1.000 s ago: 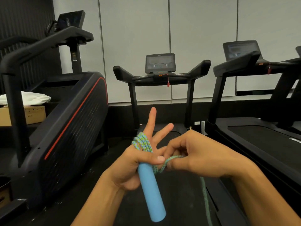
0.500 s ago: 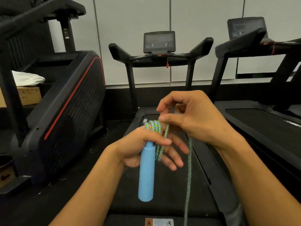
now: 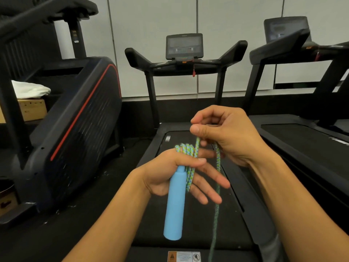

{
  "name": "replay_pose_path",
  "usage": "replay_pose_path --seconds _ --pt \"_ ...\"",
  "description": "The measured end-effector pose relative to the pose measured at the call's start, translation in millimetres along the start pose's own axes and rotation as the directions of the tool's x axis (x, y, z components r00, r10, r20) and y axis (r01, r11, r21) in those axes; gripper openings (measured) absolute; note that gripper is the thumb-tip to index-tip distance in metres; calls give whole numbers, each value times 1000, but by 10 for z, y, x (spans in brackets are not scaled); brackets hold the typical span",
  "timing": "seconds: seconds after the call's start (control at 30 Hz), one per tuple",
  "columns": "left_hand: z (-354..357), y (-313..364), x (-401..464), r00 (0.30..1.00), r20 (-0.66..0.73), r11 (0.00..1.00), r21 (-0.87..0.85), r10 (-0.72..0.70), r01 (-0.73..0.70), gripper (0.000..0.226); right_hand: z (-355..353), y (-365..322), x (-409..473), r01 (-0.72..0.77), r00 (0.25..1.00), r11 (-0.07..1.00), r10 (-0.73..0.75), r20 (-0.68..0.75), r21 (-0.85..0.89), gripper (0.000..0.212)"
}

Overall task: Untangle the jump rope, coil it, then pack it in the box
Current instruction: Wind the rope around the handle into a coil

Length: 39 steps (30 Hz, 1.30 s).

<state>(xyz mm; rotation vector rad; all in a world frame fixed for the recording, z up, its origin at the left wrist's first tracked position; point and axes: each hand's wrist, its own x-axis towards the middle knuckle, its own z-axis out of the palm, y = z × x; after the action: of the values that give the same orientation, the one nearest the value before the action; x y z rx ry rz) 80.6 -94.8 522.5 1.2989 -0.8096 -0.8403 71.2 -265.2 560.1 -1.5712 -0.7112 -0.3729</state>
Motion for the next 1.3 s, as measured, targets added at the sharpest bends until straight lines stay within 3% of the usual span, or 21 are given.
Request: replay_pose_path --seconds 0.2,0.47,0.73,0.93,1.03,1.13,1.2,1.27,1.3 --pt "-2 -25 21 996 -93 1000 12 -4 5 37 11 60 24 -57 998 996 57 -7 73 13" --pt "6 30 -64 988 -151 995 80 -39 52 46 33 194 65 -3 999 995 -2 -47 -99 13" --pt "65 54 -52 938 -345 933 344 20 107 29 -12 280 75 -41 999 998 41 -14 -40 12" --pt "-16 7 -45 940 -339 941 326 25 92 31 8 300 78 1 999 996 -4 -33 -84 10" --pt "-22 1 -38 992 -122 979 205 39 -13 26 33 291 75 21 999 998 -23 -38 -55 10" --pt "-35 -26 -22 970 122 977 -55 211 -206 30 82 273 68 -47 998 997 44 50 60 7" --pt "-31 -39 27 916 143 912 -231 376 -338 44 123 258 17 -208 964 955 163 212 210 13" --pt "-26 -14 52 839 100 821 -294 535 -489 60 204 305 -9 -169 965 980 143 219 105 25" --pt "-29 10 53 799 60 778 -282 599 -562 68 254 344 -4 -146 974 988 136 181 46 20"
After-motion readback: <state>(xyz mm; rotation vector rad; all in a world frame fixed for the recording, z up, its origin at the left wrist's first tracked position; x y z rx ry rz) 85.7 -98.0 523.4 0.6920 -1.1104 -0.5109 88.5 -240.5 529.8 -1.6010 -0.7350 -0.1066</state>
